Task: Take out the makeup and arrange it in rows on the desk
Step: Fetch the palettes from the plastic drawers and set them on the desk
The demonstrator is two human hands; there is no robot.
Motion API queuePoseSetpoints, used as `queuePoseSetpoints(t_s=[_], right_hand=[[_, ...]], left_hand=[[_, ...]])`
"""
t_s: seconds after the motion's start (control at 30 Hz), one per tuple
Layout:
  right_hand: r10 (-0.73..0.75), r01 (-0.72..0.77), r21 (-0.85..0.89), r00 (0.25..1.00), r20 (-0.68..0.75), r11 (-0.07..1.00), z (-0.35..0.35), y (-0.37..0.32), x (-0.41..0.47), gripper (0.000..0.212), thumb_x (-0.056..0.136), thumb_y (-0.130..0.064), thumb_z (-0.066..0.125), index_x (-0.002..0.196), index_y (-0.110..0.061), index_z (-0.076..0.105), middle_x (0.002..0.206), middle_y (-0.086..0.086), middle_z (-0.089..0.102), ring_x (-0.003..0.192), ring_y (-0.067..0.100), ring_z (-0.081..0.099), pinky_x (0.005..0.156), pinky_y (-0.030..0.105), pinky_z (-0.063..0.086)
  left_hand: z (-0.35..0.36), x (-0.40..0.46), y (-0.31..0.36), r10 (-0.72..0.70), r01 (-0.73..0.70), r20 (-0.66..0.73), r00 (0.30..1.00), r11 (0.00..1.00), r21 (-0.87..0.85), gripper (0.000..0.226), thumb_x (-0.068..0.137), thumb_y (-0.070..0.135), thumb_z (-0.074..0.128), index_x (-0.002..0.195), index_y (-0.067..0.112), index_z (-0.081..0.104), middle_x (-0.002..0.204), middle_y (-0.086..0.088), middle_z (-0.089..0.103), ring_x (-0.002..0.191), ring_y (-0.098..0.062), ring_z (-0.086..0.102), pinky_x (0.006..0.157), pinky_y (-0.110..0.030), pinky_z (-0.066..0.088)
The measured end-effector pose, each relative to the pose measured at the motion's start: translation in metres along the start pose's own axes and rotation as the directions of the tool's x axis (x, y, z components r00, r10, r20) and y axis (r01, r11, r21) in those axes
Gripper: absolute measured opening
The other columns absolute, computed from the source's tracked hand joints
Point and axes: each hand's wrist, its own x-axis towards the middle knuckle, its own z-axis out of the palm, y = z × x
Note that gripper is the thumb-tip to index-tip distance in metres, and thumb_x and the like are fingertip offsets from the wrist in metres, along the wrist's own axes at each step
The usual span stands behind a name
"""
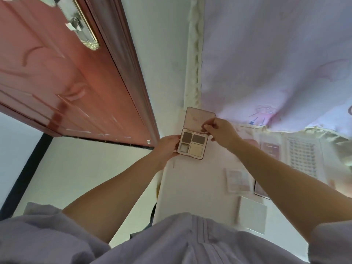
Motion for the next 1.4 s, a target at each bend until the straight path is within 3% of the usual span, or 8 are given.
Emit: queuePoseSetpoints(t_s=[0.23, 0.4, 0.63, 0.87, 1.03, 1.2, 1.3, 1.4], right_hand=[[0.045, -0.047, -0.059, 0.998, -0.043, 0.997, 0.022, -0.008, 0.054, 0.017, 0.093, -0.01, 0.051, 0.082, -0.02, 0.061, 0.091, -0.001, 0.067, 0.088, 0.014, 0.062, 0.068, 0.017, 0.041], [0.073, -0.094, -0.231, 0.993, -0.095, 0.969, 0.025, -0.001, 0.062, 0.022, 0.094, -0.018, 0.05, 0.103, -0.002, 0.062, 0.1, 0.006, 0.06, 0.093, 0.02, 0.053, 0.077, 0.024, 0.035], [0.079, -0.112, -0.203, 0.983, -0.163, 0.973, 0.029, 0.005, 0.065, 0.025, 0.092, -0.02, 0.051, 0.111, -0.005, 0.057, 0.102, 0.003, 0.06, 0.093, 0.017, 0.053, 0.074, 0.023, 0.037], [0.059, -0.095, -0.163, 0.975, -0.214, 0.982, -0.004, 0.015, 0.019, 0.026, 0.09, -0.02, 0.054, 0.111, -0.005, 0.059, 0.109, 0.009, 0.065, 0.104, 0.028, 0.06, 0.089, 0.034, 0.046], [-0.041, -0.027, -0.322, 0.978, -0.204, 0.946, -0.043, 0.055, -0.047, 0.014, 0.089, -0.013, 0.056, 0.093, -0.018, 0.068, 0.094, -0.003, 0.062, 0.091, 0.016, 0.061, 0.08, 0.019, 0.045], [-0.09, 0.193, -0.704, 0.979, 0.182, 0.683, -0.053, 0.092, -0.118, 0.025, 0.092, -0.023, 0.054, 0.116, -0.016, 0.059, 0.131, 0.002, 0.048, 0.122, 0.023, 0.045, 0.095, 0.034, 0.041], [-0.088, 0.295, -0.817, 0.953, 0.291, 0.496, -0.048, 0.106, -0.134, 0.034, 0.091, -0.028, 0.055, 0.123, -0.018, 0.049, 0.148, 0.001, 0.029, 0.135, 0.022, 0.029, 0.102, 0.037, 0.034], [-0.127, 0.315, -0.834, 0.949, 0.289, 0.453, -0.043, 0.105, -0.132, 0.038, 0.091, -0.028, 0.055, 0.126, -0.017, 0.046, 0.154, 0.003, 0.02, 0.14, 0.023, 0.022, 0.108, 0.039, 0.027]], left_hand=[[-0.024, 0.041, 0.019, 0.08, -0.091, 0.046, 0.996, 0.926, 0.367, 0.037, 0.09, 0.011, 0.04, 0.102, 0.034, 0.066, 0.109, 0.001, 0.068, 0.104, -0.019, 0.059, 0.096, -0.033, 0.044], [-0.027, 0.049, 0.021, 0.095, -0.127, 0.094, 0.991, 0.884, 0.45, 0.041, 0.09, 0.004, 0.035, 0.109, 0.02, 0.067, 0.073, 0.004, 0.055, 0.067, -0.011, 0.04, 0.066, -0.024, 0.03], [-0.025, 0.039, 0.022, 0.114, -0.154, 0.112, 0.987, 0.866, 0.475, 0.038, 0.092, 0.001, 0.032, 0.112, 0.009, 0.064, 0.07, 0.005, 0.048, 0.059, -0.007, 0.035, 0.046, -0.009, 0.025], [-0.008, 0.025, 0.003, 0.3, -0.156, -0.079, 0.951, 0.683, 0.713, 0.053, 0.092, 0.009, 0.042, 0.144, 0.014, 0.031, 0.137, -0.01, 0.036, 0.125, -0.023, 0.039, 0.102, -0.034, 0.037], [0.046, -0.011, -0.028, 0.513, -0.448, 0.151, 0.845, 0.524, 0.725, 0.045, 0.089, 0.0, 0.041, 0.132, 0.013, 0.046, 0.125, -0.007, 0.045, 0.116, -0.019, 0.044, 0.091, -0.025, 0.039], [0.104, -0.029, -0.075, 0.173, -0.323, 0.274, 0.946, 0.596, 0.736, 0.043, 0.095, 0.01, 0.039, 0.137, 0.009, 0.043, 0.131, -0.012, 0.044, 0.118, -0.024, 0.048, 0.098, -0.033, 0.04], [0.12, -0.032, -0.094, 0.179, -0.291, 0.231, 0.956, 0.661, 0.692, 0.029, 0.091, 0.011, 0.038, 0.113, 0.002, 0.056, 0.116, -0.023, 0.054, 0.083, -0.027, 0.055, 0.069, -0.033, 0.044], [0.124, -0.041, -0.096, 0.178, -0.266, 0.201, 0.963, 0.747, 0.609, 0.029, 0.091, 0.011, 0.035, 0.108, 0.006, 0.058, 0.112, -0.018, 0.057, 0.081, -0.022, 0.053, 0.066, -0.026, 0.04]])
